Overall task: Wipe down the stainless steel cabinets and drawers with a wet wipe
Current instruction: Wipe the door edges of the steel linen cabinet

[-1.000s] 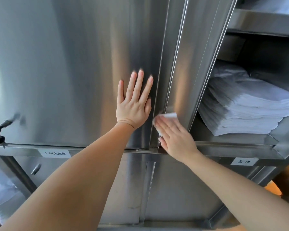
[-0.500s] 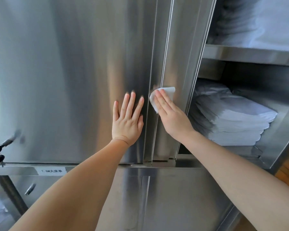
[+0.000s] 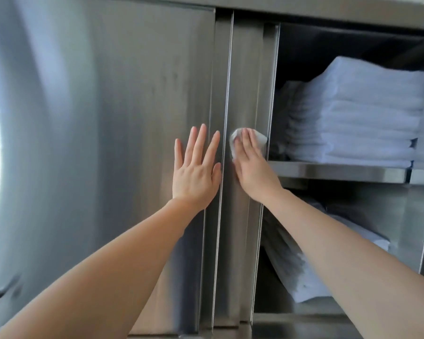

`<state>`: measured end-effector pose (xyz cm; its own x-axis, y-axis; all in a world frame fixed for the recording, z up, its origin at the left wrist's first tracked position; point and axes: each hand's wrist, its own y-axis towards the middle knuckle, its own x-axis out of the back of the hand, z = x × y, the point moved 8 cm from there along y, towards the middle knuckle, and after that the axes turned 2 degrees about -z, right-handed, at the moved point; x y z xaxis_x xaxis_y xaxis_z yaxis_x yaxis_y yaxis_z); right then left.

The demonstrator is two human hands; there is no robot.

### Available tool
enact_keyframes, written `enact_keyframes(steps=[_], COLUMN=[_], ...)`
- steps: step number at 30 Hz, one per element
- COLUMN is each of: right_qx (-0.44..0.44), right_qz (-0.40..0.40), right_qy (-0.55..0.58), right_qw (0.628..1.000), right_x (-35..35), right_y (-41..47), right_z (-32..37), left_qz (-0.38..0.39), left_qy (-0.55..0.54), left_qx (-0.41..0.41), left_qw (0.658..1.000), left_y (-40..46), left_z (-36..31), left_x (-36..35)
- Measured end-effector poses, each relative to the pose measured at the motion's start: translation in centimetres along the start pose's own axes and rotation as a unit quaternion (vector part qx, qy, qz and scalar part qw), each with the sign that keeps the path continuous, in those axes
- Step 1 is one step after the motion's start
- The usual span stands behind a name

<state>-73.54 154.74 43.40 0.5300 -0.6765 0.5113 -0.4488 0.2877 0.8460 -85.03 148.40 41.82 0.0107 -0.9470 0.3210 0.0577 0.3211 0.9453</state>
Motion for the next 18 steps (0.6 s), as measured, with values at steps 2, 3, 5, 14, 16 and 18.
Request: enact_keyframes(steps=[2,3,5,14,16,18], right_qx=[0.010,0.013,0.010,-0.011,0.000,0.012], right_qz=[0.036,0.037,0.031,-0.001,-0.011,-0.016], right_qy=[-0.075,-0.104,-0.123,-0.095,-0.070,-0.060], right_qw=[0.996,0.994,0.992,0.995,0.998,0.998], right_x=[-0.9,-0.6,1.0,3.2,1.9,1.3], right_y=[0.9,2.0,5.4,10.6,8.4,7.7], right_z=[-0.9,-1.4,-2.1,-2.9,-2.6,-3.0], left_qz=[-0.002,-0.003,-0.013,-0.036,-0.035,-0.043], left_qy=[0.016,0.024,0.032,0.041,0.078,0.108], left_qx=[-0.016,-0.022,-0.030,-0.017,-0.032,-0.045], left_qw=[1.000,0.999,0.999,0.998,0.996,0.992], left_y=[2.4,3.6,6.3,13.3,13.1,13.0], left_z=[-0.2,-0.3,-0.7,-1.1,-0.9,-0.9], left_x=[0.4,0.5,0.9,0.1,-0.5,-0.8])
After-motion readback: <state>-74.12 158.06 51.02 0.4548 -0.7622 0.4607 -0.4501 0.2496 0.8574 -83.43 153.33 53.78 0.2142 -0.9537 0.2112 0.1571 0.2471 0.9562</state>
